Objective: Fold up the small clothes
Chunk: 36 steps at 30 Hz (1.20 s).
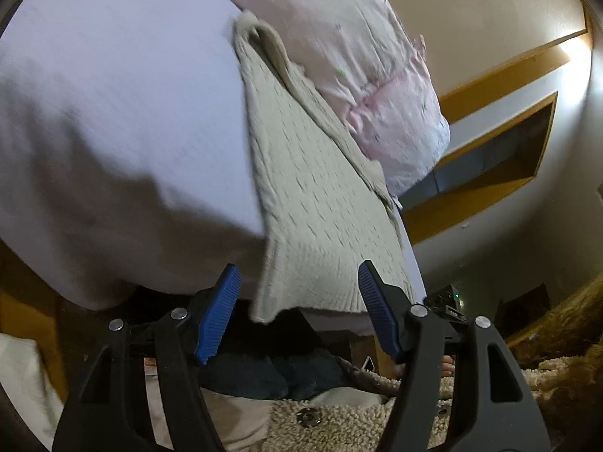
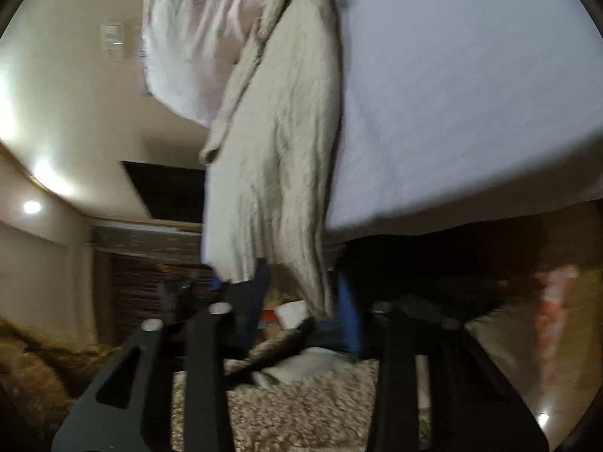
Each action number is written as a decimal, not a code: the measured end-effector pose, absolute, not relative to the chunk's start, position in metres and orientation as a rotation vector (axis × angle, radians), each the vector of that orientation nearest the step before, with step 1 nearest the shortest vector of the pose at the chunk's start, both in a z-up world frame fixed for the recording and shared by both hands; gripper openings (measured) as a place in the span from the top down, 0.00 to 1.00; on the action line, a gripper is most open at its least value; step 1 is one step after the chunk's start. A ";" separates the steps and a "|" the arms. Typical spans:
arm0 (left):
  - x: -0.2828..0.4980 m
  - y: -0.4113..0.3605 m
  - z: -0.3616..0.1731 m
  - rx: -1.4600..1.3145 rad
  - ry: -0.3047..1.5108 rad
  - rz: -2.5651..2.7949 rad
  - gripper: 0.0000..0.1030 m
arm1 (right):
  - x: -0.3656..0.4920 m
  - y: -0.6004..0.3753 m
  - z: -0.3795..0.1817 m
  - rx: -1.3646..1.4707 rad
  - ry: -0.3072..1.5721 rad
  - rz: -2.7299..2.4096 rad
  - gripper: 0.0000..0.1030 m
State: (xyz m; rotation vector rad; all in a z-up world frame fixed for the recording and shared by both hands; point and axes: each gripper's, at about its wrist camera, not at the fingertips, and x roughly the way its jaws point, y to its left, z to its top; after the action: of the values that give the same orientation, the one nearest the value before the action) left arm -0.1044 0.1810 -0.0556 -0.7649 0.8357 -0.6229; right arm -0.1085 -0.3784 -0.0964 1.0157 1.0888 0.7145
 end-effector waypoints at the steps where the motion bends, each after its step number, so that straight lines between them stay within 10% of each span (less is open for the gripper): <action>1: -0.103 0.177 -0.059 -0.776 0.841 -0.631 0.38 | -0.108 -0.377 -0.096 1.023 1.074 0.729 0.92; 7: -0.097 0.166 -0.077 -0.855 0.893 -0.647 0.92 | -0.105 -0.374 -0.050 0.923 0.927 0.762 0.93; 20: 0.064 0.152 0.109 -0.608 0.554 -0.521 0.94 | 0.054 -0.387 0.102 0.740 0.495 0.577 0.93; 29: 0.239 0.102 0.036 -0.524 0.803 -0.204 0.94 | 0.201 -0.388 0.023 0.683 0.727 0.206 0.93; 32: 0.241 0.099 0.028 -0.521 0.815 -0.223 0.94 | 0.205 -0.384 0.021 0.624 0.704 0.142 0.78; 34: 0.238 0.104 0.036 -0.527 0.819 -0.260 0.86 | 0.190 -0.387 0.034 0.613 0.609 0.109 0.18; 36: 0.229 0.112 0.047 -0.526 0.804 -0.261 0.55 | 0.171 -0.389 0.041 0.616 0.514 0.137 0.06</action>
State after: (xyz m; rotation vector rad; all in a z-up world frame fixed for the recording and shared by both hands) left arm 0.2288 0.1120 0.0470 -0.5265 0.8035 -0.2610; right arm 0.1711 -0.3894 0.0415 0.6164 0.5142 0.1368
